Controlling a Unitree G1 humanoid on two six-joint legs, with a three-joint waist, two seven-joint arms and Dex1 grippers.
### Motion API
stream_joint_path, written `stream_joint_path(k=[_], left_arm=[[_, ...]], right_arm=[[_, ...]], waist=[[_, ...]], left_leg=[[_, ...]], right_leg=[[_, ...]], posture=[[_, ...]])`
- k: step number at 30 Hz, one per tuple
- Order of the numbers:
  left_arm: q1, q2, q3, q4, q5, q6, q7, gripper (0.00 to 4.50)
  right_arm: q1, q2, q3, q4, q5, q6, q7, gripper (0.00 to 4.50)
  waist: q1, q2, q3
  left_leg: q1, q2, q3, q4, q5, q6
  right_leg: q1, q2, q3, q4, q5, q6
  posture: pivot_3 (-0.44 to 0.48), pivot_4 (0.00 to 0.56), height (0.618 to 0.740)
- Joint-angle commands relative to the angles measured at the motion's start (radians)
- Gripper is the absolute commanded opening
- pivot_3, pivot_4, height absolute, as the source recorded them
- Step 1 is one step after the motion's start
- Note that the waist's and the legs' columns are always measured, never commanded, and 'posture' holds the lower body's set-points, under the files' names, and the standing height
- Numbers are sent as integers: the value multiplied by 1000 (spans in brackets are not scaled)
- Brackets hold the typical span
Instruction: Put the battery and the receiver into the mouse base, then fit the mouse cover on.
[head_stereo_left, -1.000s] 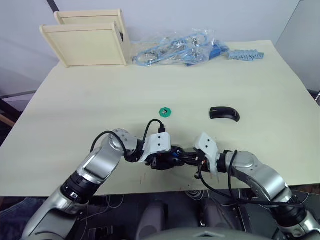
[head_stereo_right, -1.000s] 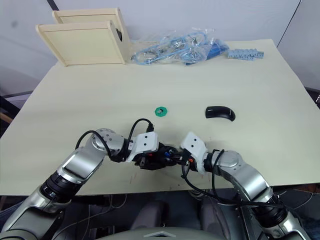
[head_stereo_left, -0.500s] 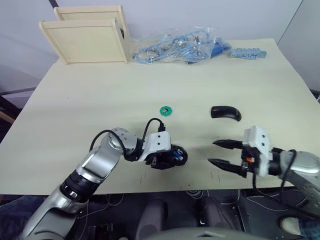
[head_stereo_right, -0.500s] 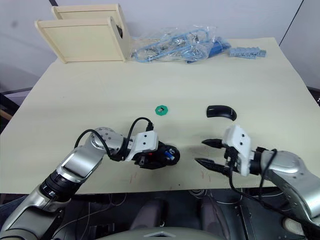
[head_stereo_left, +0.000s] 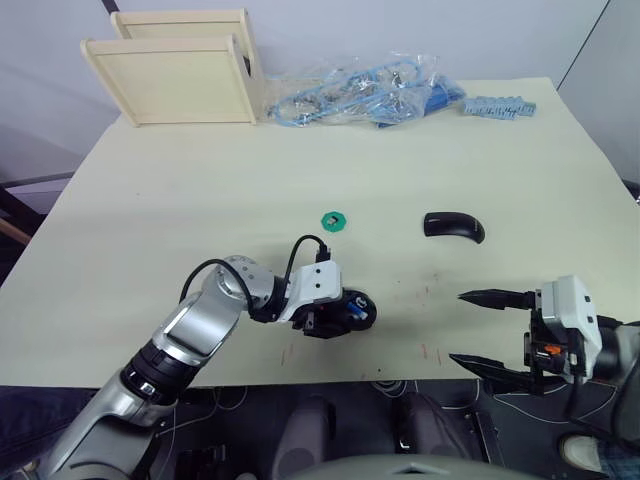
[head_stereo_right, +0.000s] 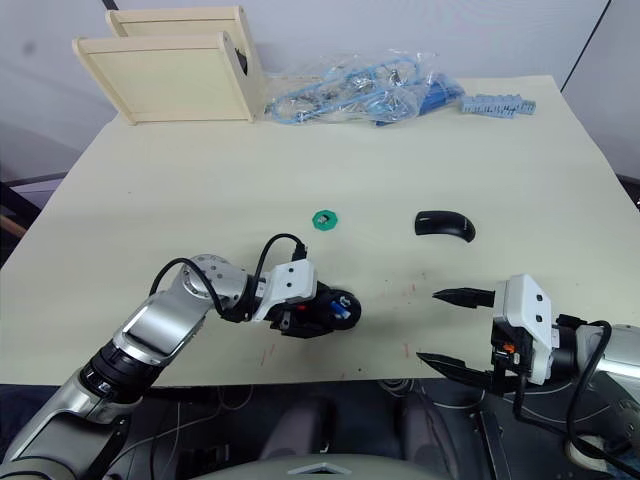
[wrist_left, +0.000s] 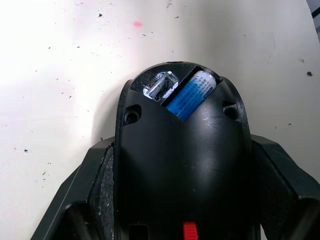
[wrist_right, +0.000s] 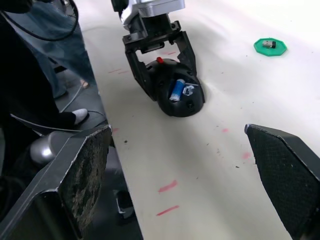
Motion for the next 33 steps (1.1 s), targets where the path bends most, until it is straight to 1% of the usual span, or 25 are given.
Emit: stream_joint_path(k=[1,9,12,14,15,17,22,26,30,33], left_arm=[[1,-1,0,-30,-2,22,13,2948],[-3,1,5,-12,-7,18,11,2948],[2,-7,18,-7,-27,21,9,2948],[4,-12,34,-11,-41,18,14,3995],[7,-12,46,-17,-50,12,17,4378],[16,-2,67,-31,-68,12,15,4447],[110,67,195,-92,-163,25,-2,4447],[235,116,358,-132,-266,-11,-25,4447],[318,132,460,-137,-318,-27,-16,4447],[406,127,582,-139,-380,-44,-19,4447]], right_arm=[[16,-9,-35,-2,6,-43,16,4472],[-8,-12,-16,30,-6,-62,7,4472],[-16,-11,-11,37,-8,-64,6,4472],[-17,-11,-10,41,-10,-67,7,4500],[-16,-11,-9,42,-10,-68,7,4500],[-16,-11,-9,42,-10,-70,7,4500],[5,-10,-20,45,-10,-84,16,4500],[14,-6,-34,49,-2,-90,15,4500],[23,0,-41,53,2,-98,11,4500],[24,23,-49,70,-3,-111,-17,4500]], waist=[[1,0,0],[1,-1,0],[1,0,1],[2,-1,1],[2,-1,1],[1,-1,1],[-1,1,5],[2,1,7],[3,1,8],[3,1,8]], left_leg=[[0,0,0,0,0,0],[0,0,0,0,0,0],[0,0,0,0,0,0],[0,0,0,0,0,0],[0,0,0,0,0,0],[0,0,0,0,0,0],[0,1,0,0,0,0],[0,1,-1,0,0,0],[0,1,-1,0,0,0],[0,1,0,0,0,0]], right_leg=[[0,0,0,0,0,0],[0,0,0,0,0,0],[0,0,0,0,0,0],[0,0,0,0,0,0],[0,0,0,0,0,0],[0,0,0,0,0,0],[0,0,0,0,0,0],[0,-1,0,0,0,0],[0,-1,0,0,0,0],[0,-1,0,-1,0,0]], posture=[[0,150,740],[0,150,740],[0,150,740],[0,150,740],[0,150,740],[0,150,740],[0,150,740],[0,150,740],[0,150,740],[0,150,740]])
